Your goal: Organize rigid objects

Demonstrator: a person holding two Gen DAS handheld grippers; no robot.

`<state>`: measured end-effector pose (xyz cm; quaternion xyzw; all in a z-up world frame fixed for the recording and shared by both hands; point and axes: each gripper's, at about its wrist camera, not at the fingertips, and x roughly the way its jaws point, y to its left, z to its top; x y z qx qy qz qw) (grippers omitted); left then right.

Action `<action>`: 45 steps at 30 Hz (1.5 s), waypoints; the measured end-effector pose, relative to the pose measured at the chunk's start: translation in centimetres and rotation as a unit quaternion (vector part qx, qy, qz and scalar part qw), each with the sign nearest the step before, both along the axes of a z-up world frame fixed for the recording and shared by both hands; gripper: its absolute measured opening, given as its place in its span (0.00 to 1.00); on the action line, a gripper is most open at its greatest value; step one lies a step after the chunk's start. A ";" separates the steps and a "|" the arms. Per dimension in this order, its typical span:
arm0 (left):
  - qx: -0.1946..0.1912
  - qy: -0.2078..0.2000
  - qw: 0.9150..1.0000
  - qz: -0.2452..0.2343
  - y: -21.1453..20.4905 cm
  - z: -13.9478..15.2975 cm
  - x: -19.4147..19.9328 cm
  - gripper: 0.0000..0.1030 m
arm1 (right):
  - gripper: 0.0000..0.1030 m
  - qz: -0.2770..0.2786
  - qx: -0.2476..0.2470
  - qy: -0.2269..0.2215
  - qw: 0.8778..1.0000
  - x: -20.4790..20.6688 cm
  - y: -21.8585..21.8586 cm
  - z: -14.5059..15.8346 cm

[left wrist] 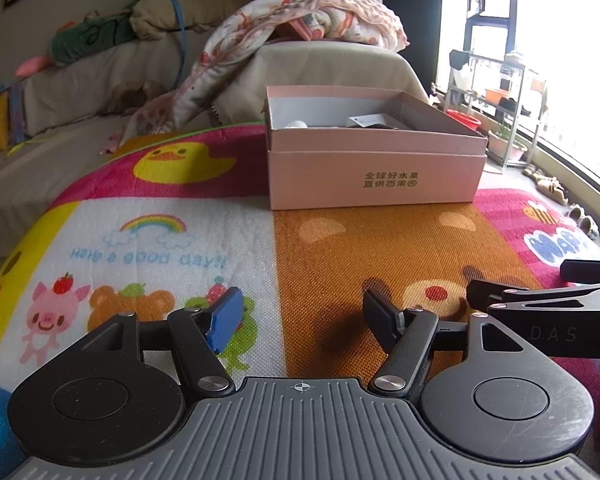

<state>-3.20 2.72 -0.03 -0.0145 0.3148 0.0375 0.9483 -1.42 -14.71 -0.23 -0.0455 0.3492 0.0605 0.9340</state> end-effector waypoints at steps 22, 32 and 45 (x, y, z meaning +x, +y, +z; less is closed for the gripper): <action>-0.004 -0.001 1.000 0.000 0.2 0.0 0.1 0.71 | 1.00 0.000 0.000 0.000 1.000 0.0 0.0 0.0; -0.004 -0.001 1.000 0.000 0.2 0.0 0.1 0.71 | 1.00 0.000 0.000 0.000 1.000 0.0 0.0 0.0; -0.006 -0.001 1.000 0.000 0.3 0.0 0.0 0.70 | 1.00 0.000 0.000 0.000 1.000 0.0 0.0 0.0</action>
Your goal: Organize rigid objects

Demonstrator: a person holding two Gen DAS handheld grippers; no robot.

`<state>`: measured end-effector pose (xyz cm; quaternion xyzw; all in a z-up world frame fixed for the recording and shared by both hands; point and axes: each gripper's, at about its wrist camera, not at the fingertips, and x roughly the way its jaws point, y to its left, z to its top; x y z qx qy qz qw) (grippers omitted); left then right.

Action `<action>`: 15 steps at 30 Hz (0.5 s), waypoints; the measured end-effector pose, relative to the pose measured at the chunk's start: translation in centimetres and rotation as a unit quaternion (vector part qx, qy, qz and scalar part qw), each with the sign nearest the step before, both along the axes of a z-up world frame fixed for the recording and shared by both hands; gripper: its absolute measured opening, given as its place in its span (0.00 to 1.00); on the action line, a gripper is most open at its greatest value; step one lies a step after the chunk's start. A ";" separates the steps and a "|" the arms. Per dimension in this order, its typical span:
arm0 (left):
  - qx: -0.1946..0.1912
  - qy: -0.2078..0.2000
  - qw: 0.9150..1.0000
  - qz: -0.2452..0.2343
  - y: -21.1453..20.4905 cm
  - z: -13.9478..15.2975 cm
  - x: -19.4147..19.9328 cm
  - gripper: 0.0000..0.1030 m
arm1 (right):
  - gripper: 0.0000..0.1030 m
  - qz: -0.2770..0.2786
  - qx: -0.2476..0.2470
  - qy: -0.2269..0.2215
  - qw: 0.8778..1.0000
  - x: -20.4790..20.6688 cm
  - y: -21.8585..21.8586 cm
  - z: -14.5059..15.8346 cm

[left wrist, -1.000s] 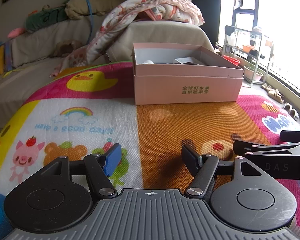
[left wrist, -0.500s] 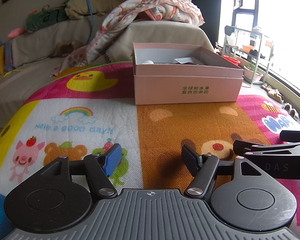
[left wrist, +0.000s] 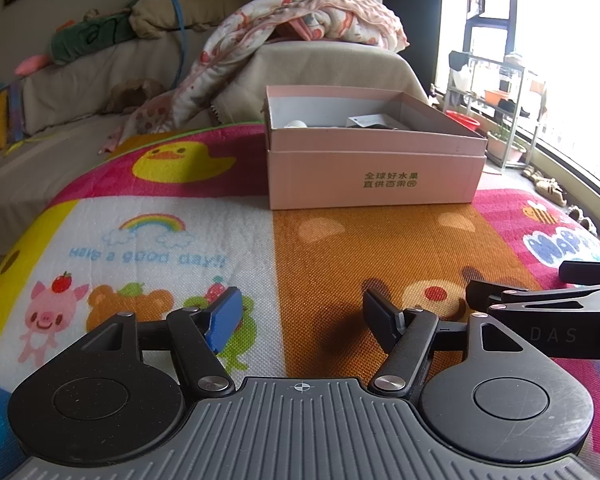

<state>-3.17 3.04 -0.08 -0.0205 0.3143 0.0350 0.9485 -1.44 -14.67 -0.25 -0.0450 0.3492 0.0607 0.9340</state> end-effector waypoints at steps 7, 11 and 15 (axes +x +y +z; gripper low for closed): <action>-0.001 0.000 1.000 0.000 0.1 0.0 0.0 0.71 | 1.00 0.000 0.000 0.000 1.000 0.0 0.0 0.0; 0.000 0.000 1.000 0.000 0.0 0.0 0.0 0.71 | 1.00 0.000 0.000 0.000 1.000 0.0 0.0 0.0; 0.000 0.000 1.000 0.000 0.1 0.0 0.0 0.71 | 1.00 0.000 0.000 0.000 1.000 0.0 0.0 0.0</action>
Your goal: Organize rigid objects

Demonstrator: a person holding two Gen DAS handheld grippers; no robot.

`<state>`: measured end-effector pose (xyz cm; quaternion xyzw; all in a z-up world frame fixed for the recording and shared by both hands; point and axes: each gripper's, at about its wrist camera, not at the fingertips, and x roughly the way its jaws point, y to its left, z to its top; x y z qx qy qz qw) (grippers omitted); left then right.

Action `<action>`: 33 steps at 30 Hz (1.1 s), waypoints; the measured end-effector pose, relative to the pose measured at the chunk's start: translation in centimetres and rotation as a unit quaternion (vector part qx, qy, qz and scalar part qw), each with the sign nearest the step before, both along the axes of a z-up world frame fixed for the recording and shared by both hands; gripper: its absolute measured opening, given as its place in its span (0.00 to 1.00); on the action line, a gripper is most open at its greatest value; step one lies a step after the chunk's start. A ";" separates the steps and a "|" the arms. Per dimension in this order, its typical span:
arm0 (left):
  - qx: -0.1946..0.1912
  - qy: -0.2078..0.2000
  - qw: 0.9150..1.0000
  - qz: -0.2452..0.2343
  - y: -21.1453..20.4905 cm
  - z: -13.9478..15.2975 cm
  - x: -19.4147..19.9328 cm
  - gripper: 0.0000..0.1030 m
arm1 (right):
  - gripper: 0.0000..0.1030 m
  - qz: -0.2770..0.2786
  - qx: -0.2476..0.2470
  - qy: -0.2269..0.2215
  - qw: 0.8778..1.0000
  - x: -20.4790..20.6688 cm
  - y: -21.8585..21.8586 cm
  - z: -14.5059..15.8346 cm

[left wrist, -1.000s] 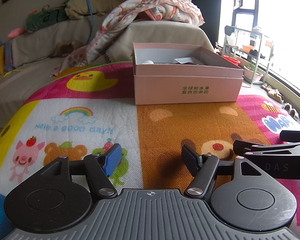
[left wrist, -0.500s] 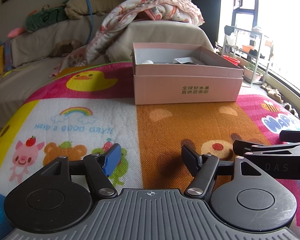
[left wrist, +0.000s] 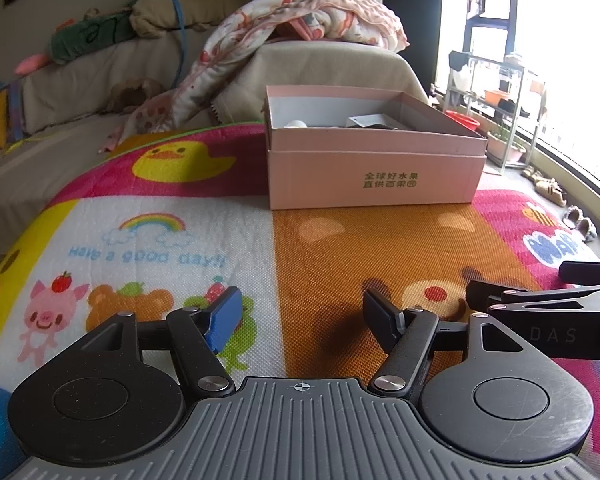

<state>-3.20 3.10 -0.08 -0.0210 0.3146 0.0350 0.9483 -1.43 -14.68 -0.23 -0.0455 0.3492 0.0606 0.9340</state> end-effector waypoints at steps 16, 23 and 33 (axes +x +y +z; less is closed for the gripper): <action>-0.002 0.000 1.000 -0.001 0.1 0.0 0.0 0.70 | 1.00 0.000 0.000 0.000 1.000 0.0 0.0 0.0; -0.003 0.000 1.000 -0.001 0.0 0.0 0.0 0.70 | 1.00 0.000 0.000 0.000 1.000 0.0 0.0 0.0; 0.000 0.000 1.000 -0.001 -0.1 0.0 0.0 0.71 | 1.00 0.000 0.000 0.000 1.000 0.0 0.0 0.0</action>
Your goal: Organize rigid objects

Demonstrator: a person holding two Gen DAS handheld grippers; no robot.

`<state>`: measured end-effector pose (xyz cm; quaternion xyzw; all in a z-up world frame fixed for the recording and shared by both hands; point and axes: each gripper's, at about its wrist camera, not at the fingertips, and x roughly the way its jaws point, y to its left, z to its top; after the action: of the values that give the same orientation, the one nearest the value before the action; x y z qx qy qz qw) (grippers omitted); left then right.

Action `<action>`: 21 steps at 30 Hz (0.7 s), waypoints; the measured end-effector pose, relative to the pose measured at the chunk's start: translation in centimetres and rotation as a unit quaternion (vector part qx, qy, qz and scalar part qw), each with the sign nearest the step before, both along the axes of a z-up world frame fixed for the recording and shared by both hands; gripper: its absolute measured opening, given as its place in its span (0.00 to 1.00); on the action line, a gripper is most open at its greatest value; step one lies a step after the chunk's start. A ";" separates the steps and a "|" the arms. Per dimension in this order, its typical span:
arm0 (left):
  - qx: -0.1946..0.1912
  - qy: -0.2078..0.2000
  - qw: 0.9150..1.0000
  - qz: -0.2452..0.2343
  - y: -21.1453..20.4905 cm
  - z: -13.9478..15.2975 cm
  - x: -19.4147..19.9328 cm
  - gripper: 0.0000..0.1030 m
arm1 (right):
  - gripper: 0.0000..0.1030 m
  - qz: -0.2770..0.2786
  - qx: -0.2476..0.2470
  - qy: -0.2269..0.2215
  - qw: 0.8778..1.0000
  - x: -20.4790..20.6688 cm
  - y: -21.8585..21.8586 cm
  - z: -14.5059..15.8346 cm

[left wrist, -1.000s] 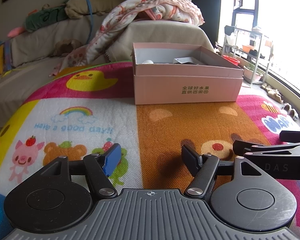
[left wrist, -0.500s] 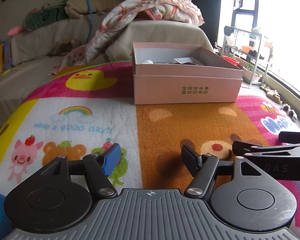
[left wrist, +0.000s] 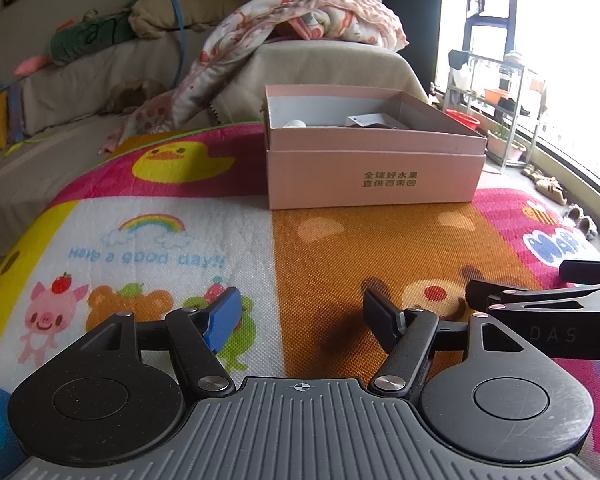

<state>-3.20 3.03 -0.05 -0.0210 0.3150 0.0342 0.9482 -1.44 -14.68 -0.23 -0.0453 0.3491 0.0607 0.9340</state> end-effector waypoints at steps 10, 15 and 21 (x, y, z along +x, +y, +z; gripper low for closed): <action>0.010 0.001 1.000 0.000 -0.4 0.1 0.0 0.71 | 1.00 0.000 0.000 0.000 1.000 0.0 0.0 0.0; 0.008 0.001 1.000 0.000 -0.4 0.0 0.0 0.71 | 1.00 0.000 0.002 0.000 1.000 0.0 0.0 0.0; 0.007 0.001 1.000 0.000 -0.3 0.1 0.0 0.71 | 1.00 0.000 0.001 0.000 1.000 0.0 0.0 0.0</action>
<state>-3.20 2.68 0.01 -0.0149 0.3157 0.0366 0.9480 -1.48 -14.71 -0.21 -0.0440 0.3490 0.0610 0.9341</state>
